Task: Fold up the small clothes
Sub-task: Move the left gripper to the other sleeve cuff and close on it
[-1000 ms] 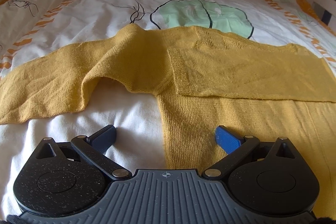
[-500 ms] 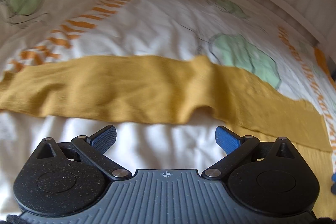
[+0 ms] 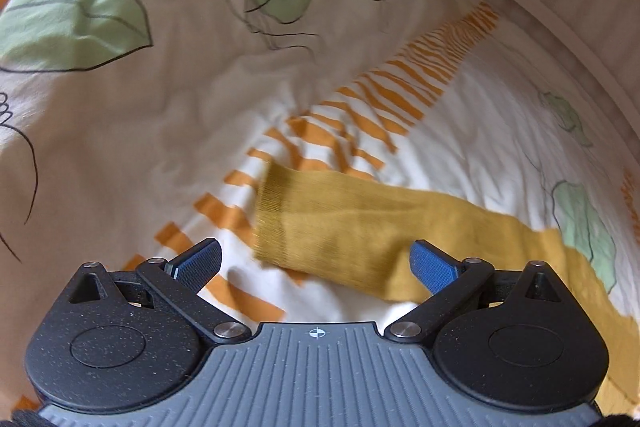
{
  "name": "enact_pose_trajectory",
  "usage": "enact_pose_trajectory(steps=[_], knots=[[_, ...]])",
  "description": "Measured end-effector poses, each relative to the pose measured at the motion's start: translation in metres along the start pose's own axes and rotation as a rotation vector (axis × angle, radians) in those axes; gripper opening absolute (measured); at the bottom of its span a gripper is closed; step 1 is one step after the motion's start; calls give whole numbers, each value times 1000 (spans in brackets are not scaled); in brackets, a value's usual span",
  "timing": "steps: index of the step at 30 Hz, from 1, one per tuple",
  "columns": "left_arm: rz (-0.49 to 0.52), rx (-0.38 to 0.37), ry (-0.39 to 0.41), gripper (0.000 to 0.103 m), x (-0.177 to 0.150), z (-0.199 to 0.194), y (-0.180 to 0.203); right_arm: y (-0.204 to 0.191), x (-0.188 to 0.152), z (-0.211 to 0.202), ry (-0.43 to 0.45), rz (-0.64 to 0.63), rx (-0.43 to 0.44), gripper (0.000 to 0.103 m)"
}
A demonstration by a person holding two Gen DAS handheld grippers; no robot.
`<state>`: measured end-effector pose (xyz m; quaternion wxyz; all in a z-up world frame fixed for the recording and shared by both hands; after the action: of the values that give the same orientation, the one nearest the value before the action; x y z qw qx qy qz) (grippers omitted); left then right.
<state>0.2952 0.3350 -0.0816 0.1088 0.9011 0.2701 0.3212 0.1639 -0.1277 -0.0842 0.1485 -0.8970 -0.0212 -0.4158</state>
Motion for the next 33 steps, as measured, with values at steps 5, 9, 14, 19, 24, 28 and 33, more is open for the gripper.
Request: enact_pose_trajectory(steps=[5, 9, 14, 19, 24, 28, 33], knots=[[-28, -52, -76, 101, 9, 24, -12, -5, 0, 8, -9, 5, 11, 100], [23, -55, -66, 100, 13, 37, -8, -8, -1, 14, -21, 4, 19, 100], [142, -39, -17, 79, 22, 45, 2, -9, -3, 19, -35, -1, 20, 100], [214, -43, -19, 71, 13, 44, 2, -8, -7, 22, -44, 7, 24, 100], [176, -103, -8, 64, 8, 29, -3, -10, -13, 25, -62, 7, 33, 100], [189, -105, 28, 52, 11, 25, 2, -10, -18, 26, -73, 19, 37, 100], [214, -85, 16, 50, 9, 35, 14, -10, -20, 24, -75, 23, 40, 100]])
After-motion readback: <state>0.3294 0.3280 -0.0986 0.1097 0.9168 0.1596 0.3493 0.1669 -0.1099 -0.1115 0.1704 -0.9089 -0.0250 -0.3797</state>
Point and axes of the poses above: each gripper's, at about its wrist camera, not at the fingertips, and z roughly the way its jaws point, y to its right, x to its top, the point moved 6 cm from there along z, roughly the way its jaws point, and after that the axes turned 6 degrees about -z, right-handed, at the moved point
